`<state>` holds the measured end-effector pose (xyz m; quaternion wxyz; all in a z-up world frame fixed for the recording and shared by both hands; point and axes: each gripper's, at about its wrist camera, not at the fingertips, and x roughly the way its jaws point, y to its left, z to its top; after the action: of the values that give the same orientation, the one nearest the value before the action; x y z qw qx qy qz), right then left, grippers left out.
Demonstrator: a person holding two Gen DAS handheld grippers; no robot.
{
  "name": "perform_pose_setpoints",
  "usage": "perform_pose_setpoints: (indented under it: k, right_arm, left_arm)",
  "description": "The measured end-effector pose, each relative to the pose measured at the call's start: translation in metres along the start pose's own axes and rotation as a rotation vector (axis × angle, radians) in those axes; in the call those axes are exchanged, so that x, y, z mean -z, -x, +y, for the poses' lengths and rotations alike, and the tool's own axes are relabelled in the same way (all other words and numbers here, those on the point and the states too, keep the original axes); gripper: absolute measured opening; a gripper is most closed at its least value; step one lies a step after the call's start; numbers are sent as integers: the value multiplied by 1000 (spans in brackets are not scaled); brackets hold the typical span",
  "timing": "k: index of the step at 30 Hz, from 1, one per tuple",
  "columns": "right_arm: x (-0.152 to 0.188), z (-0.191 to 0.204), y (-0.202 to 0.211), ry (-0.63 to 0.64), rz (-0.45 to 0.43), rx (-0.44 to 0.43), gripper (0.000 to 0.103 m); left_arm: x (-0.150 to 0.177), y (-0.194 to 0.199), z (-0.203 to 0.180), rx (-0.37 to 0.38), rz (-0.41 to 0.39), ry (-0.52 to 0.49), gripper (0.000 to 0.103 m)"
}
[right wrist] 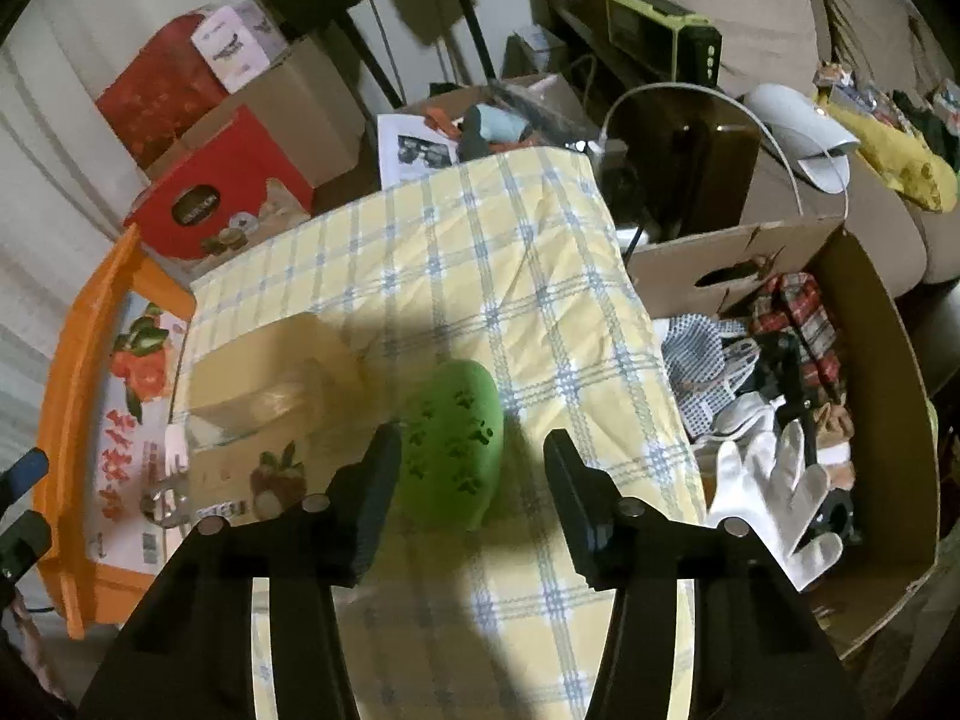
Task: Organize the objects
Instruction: 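Grasp the green paw-print oval box with the right gripper, then lift the green box with the right gripper while the left gripper grasps the metal clip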
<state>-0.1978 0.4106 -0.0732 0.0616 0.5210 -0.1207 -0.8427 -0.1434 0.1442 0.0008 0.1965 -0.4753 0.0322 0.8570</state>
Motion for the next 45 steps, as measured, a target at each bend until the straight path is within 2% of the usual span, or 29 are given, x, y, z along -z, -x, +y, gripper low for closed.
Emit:
perform_pose_setpoints:
  k: [5,10,14,16,17,18,27,30,34,38,42,45]
  right_arm:
    - [-4,1,-11,5,17,-18,51]
    - [-7,2,-25,11,41,-18,51]
    - [-5,4,-33,20,51,-19,51]
    - [-5,6,-33,35,46,-4,48]
    - [-5,7,-33,42,49,1,40]
    - [-5,6,-34,44,54,1,39]
    - [-3,-12,-22,3,50,-11,35]
    - [0,-15,-16,6,45,-11,35]
    - [7,-18,-7,1,33,-32,35]
    - [13,-19,4,-2,17,-51,35]
    - [16,-16,12,2,5,-64,35]
    - [17,-14,16,13,-1,-67,35]
  left_arm:
    - [-3,-6,2,4,26,-43,92]
    - [-5,-9,7,20,20,-31,92]
    - [-6,-11,3,3,24,-66,92]
    - [-7,-12,1,5,29,-84,92]
    - [-8,-13,-1,10,33,-92,92]
    - [-9,-13,-2,12,36,-101,92]
    - [-10,-26,-30,9,112,-262,92]
    - [-8,-36,-44,-18,162,-364,92]
    - [-7,-49,-55,-81,212,-485,83]
    - [-6,-65,-58,-127,280,-589,80]
    - [-1,-84,-63,-153,355,-669,67]
    - [0,-99,-63,-170,403,-683,54]
